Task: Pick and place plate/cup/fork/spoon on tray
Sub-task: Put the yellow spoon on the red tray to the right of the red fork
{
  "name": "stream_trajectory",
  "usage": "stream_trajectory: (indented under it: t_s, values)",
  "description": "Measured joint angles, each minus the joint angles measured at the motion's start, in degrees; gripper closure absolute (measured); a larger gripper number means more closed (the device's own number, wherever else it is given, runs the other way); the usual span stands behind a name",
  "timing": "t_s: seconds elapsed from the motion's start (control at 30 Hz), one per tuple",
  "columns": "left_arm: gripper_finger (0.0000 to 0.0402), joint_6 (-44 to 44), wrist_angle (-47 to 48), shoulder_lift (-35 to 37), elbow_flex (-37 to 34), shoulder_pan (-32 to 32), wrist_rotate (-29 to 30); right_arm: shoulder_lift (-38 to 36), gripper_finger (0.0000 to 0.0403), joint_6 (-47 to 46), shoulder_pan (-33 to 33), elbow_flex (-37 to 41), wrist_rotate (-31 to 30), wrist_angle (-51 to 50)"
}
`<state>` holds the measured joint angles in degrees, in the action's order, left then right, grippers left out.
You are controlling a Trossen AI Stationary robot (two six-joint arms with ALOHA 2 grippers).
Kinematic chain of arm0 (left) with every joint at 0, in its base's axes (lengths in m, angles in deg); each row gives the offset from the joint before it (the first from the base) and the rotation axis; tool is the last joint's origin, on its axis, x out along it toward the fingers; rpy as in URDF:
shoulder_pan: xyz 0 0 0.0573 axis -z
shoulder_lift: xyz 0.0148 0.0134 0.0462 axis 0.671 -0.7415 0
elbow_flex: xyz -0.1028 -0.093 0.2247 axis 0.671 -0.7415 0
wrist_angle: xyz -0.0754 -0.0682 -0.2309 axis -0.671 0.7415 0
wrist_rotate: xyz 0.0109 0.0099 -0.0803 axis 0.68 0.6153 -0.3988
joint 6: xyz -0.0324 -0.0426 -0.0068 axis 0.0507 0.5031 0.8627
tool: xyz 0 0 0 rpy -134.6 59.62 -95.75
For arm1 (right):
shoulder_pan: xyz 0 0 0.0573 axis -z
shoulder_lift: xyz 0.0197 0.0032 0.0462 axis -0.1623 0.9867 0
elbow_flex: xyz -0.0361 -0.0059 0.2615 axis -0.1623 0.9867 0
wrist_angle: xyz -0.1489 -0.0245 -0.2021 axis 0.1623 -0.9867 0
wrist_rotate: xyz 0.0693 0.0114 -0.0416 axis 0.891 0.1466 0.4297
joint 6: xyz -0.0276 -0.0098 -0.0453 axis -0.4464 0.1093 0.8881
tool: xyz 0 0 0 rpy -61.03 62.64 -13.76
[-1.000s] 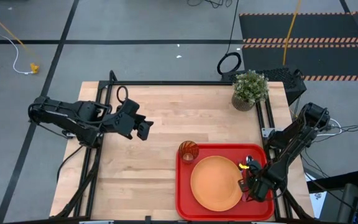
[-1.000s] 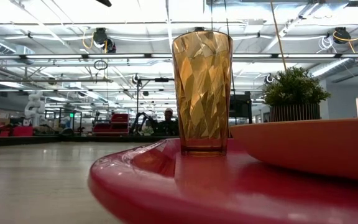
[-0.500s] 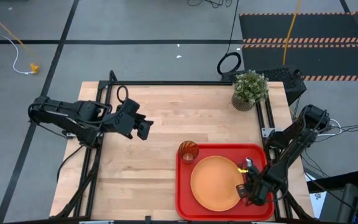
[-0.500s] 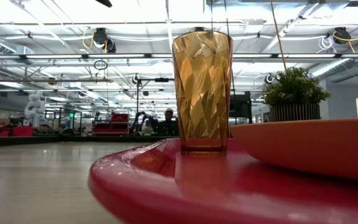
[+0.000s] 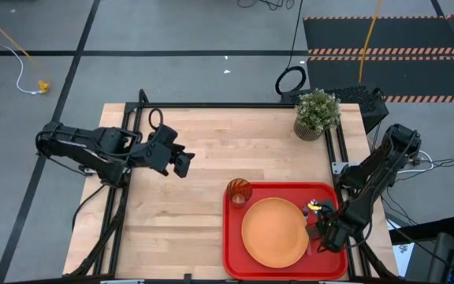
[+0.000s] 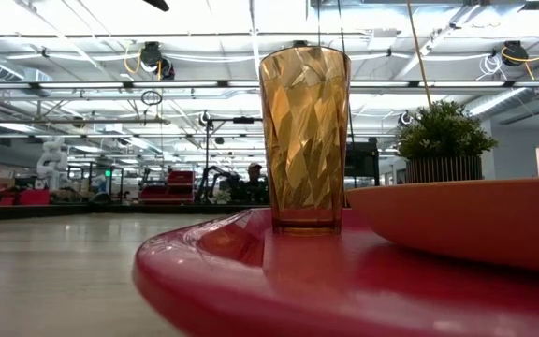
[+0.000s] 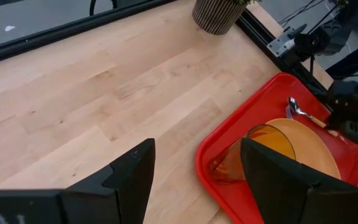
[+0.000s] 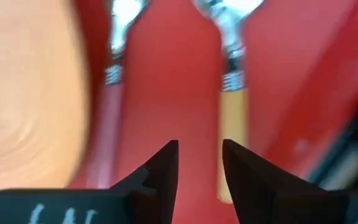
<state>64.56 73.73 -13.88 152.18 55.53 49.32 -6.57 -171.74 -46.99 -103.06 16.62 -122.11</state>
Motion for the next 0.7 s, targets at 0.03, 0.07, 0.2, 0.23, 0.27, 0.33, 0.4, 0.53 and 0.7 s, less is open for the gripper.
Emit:
stream_trajectory:
  t_s: [0.03, 0.07, 0.2, 0.23, 0.27, 0.33, 0.4, 0.53, 0.7]
  values:
    - [0.0165, 0.0, 0.0, 0.0, 0.0, 0.0, -0.1, -0.5, 0.0287, 0.0, 0.0, 0.0, 0.1, -1.7]
    - [0.0165, 0.0, 0.0, 0.0, 0.0, 0.0, -0.2, -0.9, 0.0287, 0.1, 0.0, 0.0, 0.0, -2.9]
    - [0.0165, 0.0, 0.0, 0.0, 0.0, 0.0, -1.0, -0.7, 0.0287, 2.7, -0.2, 0.0, -0.4, -4.6]
    - [0.0165, 0.0, 0.0, 0.0, 0.0, 0.0, -1.0, -0.4, 0.0287, 3.4, -0.3, 0.0, -0.4, -4.4]
    - [0.0165, 0.0, 0.0, 0.0, 0.0, 0.0, -1.1, -0.1, 0.0287, 3.8, -0.4, 0.0, -0.4, -4.2]
    - [0.0165, 0.2, 0.0, 0.0, 0.0, 0.0, -1.1, 0.5, 0.0287, 4.1, -0.7, 0.0, -0.4, -3.8]
    - [0.0165, 0.3, 0.0, 0.0, 0.0, 0.0, -1.1, 1.0, 0.0287, 4.1, -1.1, 0.0, -0.3, -3.6]
    - [0.0165, 0.2, 0.0, 0.0, 0.0, 0.0, -1.1, 2.1, 0.0287, 2.2, -2.2, 0.3, -0.1, -2.2]
    - [0.0165, -0.3, 0.0, 0.0, 0.0, 0.0, -1.1, 3.0, 0.0287, 1.1, -3.1, 3.3, 0.9, 5.4]
